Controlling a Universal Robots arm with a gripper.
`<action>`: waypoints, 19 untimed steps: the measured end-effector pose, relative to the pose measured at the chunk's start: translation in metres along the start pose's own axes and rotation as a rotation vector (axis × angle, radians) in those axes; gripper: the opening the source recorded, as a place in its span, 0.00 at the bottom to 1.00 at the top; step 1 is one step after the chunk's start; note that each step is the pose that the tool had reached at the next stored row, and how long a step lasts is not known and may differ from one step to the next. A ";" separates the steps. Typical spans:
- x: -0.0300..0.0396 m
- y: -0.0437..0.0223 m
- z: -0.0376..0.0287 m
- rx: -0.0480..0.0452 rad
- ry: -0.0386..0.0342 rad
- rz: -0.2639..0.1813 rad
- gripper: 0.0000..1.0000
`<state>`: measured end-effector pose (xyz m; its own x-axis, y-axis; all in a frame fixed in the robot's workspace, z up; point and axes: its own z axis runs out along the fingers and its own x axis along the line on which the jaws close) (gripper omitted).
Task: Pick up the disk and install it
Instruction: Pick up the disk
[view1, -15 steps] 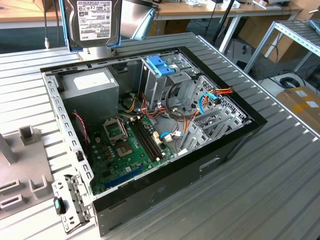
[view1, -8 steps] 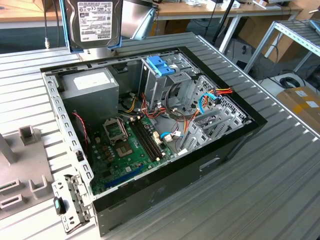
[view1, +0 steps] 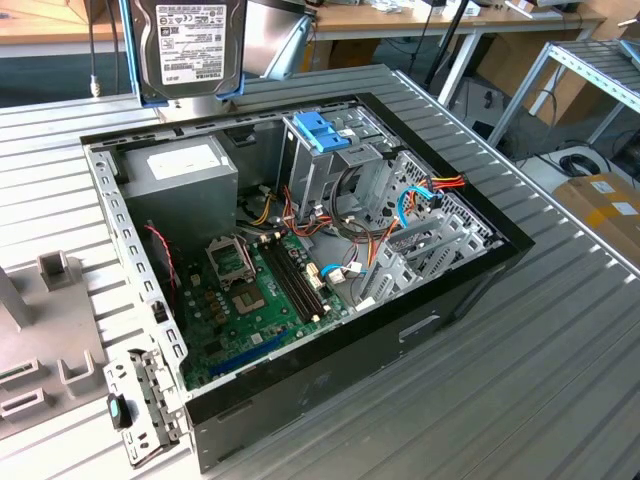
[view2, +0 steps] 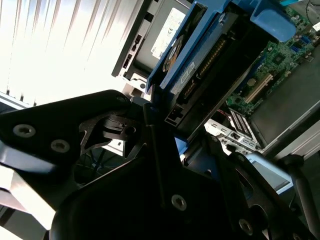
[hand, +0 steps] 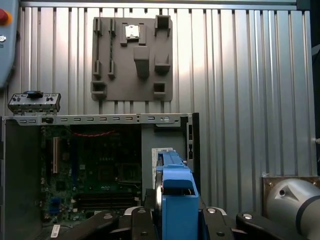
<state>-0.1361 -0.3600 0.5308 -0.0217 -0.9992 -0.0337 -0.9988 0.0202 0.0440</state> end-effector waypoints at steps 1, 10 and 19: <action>0.0003 0.0000 0.0000 0.0000 0.0000 0.000 0.37; 0.0033 -0.0001 -0.0001 0.0000 0.0000 0.000 0.37; 0.0064 -0.0001 -0.0002 0.0000 0.0000 0.000 0.37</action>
<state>-0.1361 -0.3664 0.5307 -0.0217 -0.9992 -0.0338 -0.9988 0.0202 0.0440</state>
